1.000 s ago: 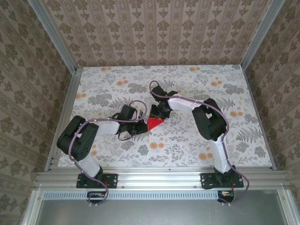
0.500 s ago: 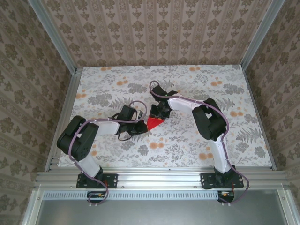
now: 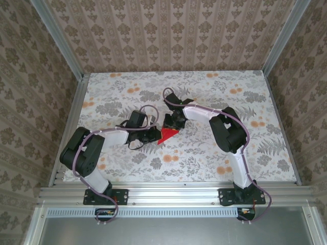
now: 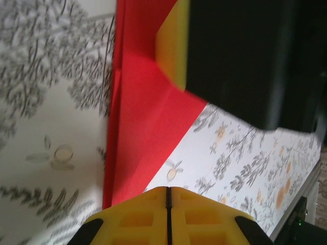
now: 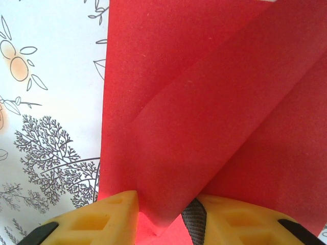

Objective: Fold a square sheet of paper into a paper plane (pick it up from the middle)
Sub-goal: Fourth fold the wing at the center of the table.

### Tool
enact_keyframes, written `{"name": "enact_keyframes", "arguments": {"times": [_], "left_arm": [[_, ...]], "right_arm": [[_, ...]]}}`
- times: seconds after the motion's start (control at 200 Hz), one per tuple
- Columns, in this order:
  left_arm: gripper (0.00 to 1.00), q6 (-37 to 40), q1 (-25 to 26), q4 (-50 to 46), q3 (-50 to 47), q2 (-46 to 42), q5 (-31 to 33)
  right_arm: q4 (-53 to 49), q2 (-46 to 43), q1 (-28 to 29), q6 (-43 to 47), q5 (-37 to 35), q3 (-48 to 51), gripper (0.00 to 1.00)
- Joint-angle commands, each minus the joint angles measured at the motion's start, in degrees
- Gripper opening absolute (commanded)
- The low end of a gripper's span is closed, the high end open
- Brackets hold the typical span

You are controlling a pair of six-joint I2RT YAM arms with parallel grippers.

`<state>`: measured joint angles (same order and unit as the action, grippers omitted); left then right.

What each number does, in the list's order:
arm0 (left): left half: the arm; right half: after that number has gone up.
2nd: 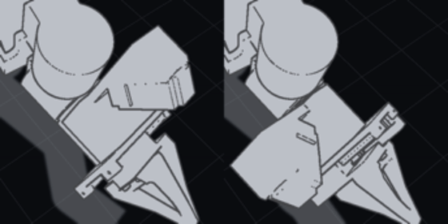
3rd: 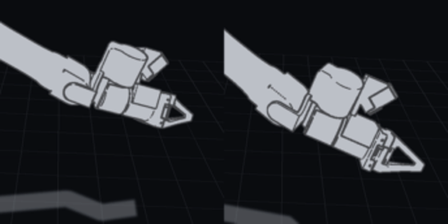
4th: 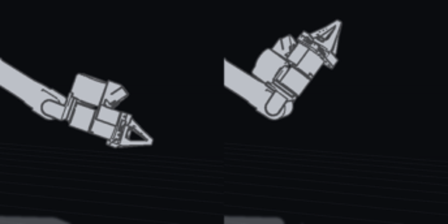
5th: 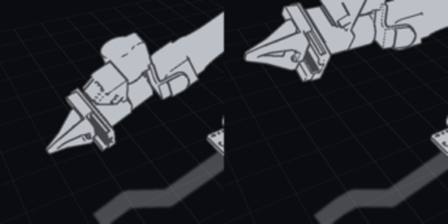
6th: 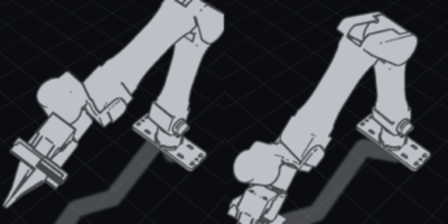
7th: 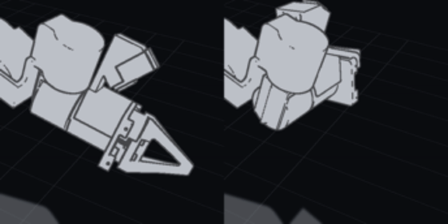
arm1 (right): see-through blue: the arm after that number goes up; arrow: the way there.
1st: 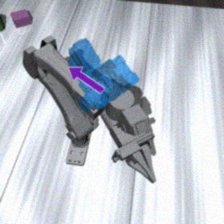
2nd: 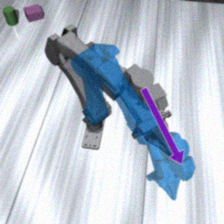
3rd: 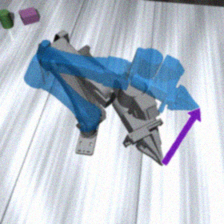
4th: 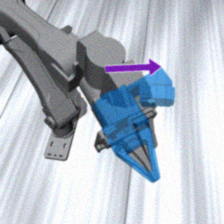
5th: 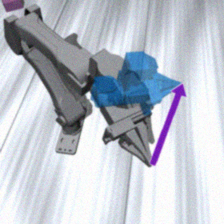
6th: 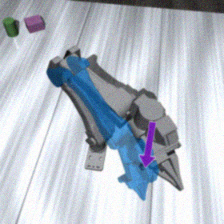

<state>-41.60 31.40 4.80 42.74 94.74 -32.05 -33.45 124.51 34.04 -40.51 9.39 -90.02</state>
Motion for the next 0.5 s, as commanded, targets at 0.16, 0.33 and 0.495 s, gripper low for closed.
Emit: {"name": "enact_keyframes", "arguments": {"times": [0.16,0.33,0.495], "left_arm": [[0.08,-0.2,-0.2,-0.5,3.0,5.3,2.2],[0.08,-0.4,-0.2,-1.2,2.9,7.2,3.1],[0.06,0.1,-0.1,-3.5,1.9,8.4,4.9]], "right_arm": [[-6.9,8.7,-0.1,-0.5,-6.2,4.7,0.36],[-7.0,8.6,-0.1,-0.4,-6.1,4.7,0.36],[-6.5,7.4,-0.1,-0.8,-4.1,3.8,0.37]]}}
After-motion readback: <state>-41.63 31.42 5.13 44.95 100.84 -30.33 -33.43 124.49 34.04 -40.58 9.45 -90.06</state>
